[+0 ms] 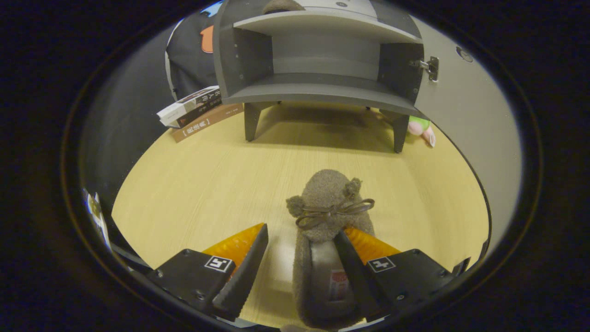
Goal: Open the shoe cabinet door, grab the shoes and put them into the shoe cabinet, then close the shoe cabinet door.
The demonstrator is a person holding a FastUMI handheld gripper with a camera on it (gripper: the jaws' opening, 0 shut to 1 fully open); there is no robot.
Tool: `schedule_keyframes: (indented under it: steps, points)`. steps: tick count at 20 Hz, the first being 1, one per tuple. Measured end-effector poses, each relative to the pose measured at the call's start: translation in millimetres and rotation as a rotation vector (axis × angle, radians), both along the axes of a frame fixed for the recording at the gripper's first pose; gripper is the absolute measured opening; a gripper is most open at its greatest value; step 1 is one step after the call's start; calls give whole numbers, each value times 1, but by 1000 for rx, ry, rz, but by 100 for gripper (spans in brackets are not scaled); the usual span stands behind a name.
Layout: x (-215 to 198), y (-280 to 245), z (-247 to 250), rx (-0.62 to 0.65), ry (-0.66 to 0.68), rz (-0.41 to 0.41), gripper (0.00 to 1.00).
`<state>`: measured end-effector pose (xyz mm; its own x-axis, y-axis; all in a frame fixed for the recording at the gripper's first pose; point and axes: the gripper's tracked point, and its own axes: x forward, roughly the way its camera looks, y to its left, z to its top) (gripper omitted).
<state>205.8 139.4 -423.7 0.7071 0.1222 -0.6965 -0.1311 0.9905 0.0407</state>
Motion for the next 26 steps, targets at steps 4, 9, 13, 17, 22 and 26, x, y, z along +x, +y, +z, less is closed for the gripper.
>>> schedule_keyframes:
  steps: [4,9,13,17,22,26]
  points:
    - [21,-1,-4,27,9,-14,91]
    - [26,-17,-11,21,20,-71,52]
    - [17,-11,-7,63,57,-20,13]
    - [6,-11,20,76,21,10,6]
    - [-7,-10,82,88,-82,30,6]
    - [-8,-14,147,92,-191,24,6]
